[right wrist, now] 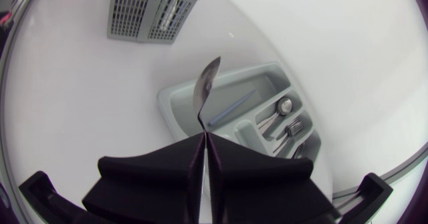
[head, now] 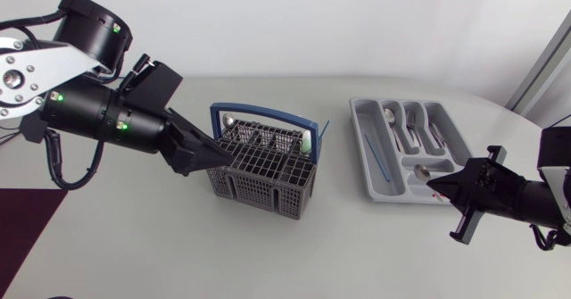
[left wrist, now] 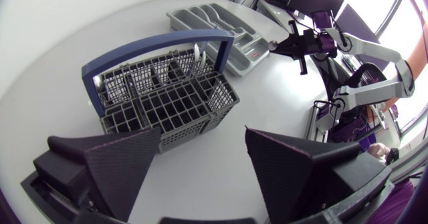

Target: Unload the cutlery basket into the drawer organizer.

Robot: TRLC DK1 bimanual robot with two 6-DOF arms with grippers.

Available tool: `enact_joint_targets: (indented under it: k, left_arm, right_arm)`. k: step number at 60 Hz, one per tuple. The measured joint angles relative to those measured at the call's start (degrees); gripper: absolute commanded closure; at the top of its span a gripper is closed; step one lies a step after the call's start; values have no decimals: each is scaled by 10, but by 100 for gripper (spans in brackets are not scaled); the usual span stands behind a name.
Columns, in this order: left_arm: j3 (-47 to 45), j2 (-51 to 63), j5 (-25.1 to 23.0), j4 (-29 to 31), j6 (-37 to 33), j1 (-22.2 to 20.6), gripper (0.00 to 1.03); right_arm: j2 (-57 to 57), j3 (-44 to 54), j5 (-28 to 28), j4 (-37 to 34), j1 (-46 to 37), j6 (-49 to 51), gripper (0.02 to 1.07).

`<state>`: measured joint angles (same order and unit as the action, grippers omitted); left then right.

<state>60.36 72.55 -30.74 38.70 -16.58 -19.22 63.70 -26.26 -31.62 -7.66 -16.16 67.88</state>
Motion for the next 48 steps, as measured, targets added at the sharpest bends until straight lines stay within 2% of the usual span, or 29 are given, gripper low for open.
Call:
enact_joint_targets:
  k: [14, 30, 42, 48]
  left_arm:
    - [-16, -10, 0, 0, -2, 1, 5]
    - [-26, -12, 11, 0, -6, 5, 5]
    - [-36, -21, 22, 0, -13, 7, 5]
    - [-38, -26, 25, 0, -15, 12, 5]
  right_arm:
    - [114, -32, 22, 71, -56, 78, 101]
    - [202, -46, 87, 183, -60, 121, 101]
    - [252, -46, 122, 242, -52, 130, 95]
    - [263, -46, 128, 249, -49, 132, 87]
